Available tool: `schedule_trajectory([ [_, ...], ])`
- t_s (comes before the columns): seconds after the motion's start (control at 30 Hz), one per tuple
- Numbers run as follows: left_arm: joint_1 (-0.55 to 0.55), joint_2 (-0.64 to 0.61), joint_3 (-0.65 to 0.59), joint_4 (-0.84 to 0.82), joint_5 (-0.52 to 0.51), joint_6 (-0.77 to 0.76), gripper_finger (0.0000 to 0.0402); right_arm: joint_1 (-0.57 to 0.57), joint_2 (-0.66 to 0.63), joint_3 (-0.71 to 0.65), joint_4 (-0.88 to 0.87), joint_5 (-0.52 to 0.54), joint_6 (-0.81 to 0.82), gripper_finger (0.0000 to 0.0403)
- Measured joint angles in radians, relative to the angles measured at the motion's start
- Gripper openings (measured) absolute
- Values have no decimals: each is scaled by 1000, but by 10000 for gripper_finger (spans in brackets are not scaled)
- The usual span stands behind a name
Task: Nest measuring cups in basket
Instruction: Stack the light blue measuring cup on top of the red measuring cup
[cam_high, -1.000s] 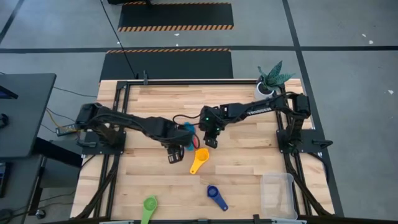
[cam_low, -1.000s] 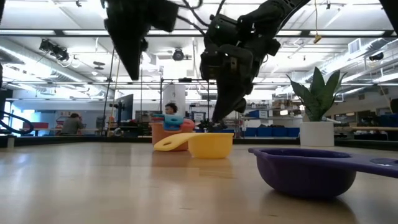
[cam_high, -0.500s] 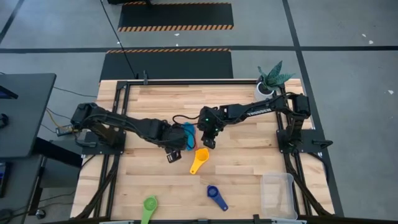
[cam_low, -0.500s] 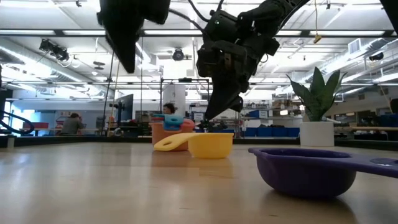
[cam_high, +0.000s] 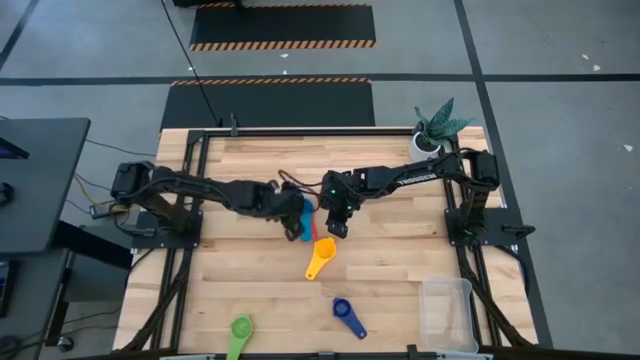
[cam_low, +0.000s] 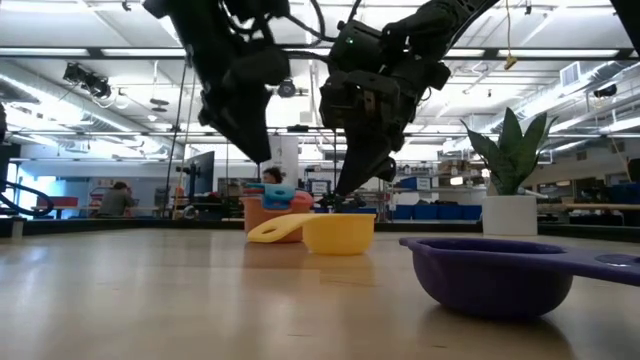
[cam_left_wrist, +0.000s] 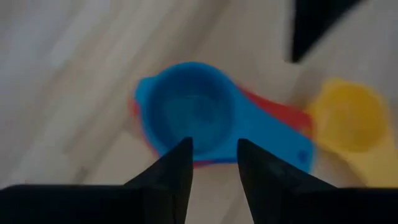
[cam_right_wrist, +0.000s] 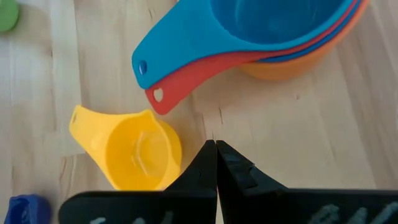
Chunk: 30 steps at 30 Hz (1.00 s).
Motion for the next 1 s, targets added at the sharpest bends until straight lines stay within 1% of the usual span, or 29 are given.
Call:
schedule_trajectory([
  [0.23,65,42,0,3,-4,40,133,1,0,0,-12,-2,20,0],
  [0.47,71,103,3,10,14,74,133,-1,0,0,-14,0,20,0],
  [0.6,72,111,2,35,26,76,133,-5,0,0,-8,0,20,0],
  [0.7,77,91,-1,43,35,79,133,-6,0,0,-2,0,20,0],
  [0.77,77,69,0,31,57,83,133,-6,-1,1,1,0,21,0],
  [0.87,67,34,-1,-16,100,77,133,-6,-1,1,0,0,35,0],
  [1.0,38,-45,0,-89,108,25,133,-5,-1,1,2,-1,55,0],
])
